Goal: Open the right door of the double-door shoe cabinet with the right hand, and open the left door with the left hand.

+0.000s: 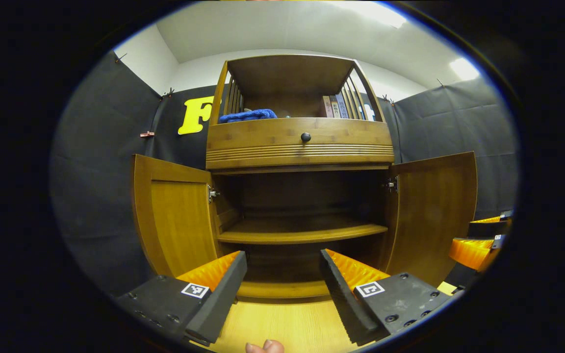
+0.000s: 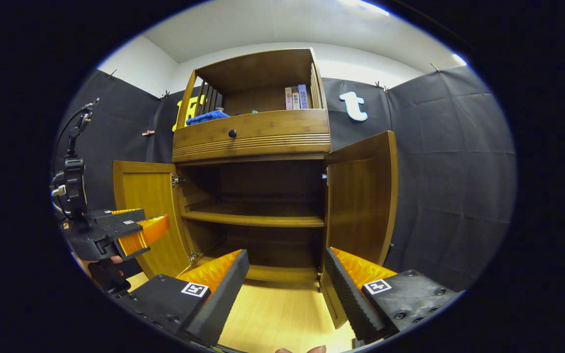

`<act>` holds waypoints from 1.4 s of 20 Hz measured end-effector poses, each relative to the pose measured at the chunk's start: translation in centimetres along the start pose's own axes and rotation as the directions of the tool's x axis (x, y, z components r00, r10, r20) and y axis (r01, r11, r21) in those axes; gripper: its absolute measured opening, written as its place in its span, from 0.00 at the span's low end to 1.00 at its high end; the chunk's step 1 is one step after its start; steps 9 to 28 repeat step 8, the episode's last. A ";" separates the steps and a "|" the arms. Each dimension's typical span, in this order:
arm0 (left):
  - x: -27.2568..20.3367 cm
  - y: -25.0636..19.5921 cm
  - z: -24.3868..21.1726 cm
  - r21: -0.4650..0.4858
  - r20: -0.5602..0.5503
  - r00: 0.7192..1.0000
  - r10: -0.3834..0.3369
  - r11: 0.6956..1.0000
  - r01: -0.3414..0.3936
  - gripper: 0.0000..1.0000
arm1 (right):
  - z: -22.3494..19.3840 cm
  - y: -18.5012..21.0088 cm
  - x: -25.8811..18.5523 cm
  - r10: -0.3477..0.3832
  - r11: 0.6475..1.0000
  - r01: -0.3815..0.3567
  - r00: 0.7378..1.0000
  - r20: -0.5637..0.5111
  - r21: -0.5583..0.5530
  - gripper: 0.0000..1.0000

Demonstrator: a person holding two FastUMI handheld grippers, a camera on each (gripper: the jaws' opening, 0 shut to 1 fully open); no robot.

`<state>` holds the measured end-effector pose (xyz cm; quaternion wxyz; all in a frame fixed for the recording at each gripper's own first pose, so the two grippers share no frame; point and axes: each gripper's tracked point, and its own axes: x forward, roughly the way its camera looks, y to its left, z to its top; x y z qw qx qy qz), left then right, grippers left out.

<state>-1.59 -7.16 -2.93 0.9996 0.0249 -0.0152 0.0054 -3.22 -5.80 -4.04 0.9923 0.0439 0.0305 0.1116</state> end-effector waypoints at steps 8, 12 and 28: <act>0.1 -0.1 0.0 -0.001 -0.004 1.000 -0.001 1.000 0.001 0.93 | -0.1 0.1 0.2 0.002 1.000 -0.002 1.000 -0.004 0.002 0.99; 0.1 -0.1 0.0 -0.001 -0.004 1.000 -0.001 1.000 0.001 0.93 | -0.1 0.1 0.2 0.002 1.000 -0.002 1.000 -0.004 0.002 0.99; 0.1 -0.1 0.0 -0.001 -0.004 1.000 -0.001 1.000 0.001 0.93 | -0.1 0.1 0.2 0.002 1.000 -0.002 1.000 -0.004 0.002 0.99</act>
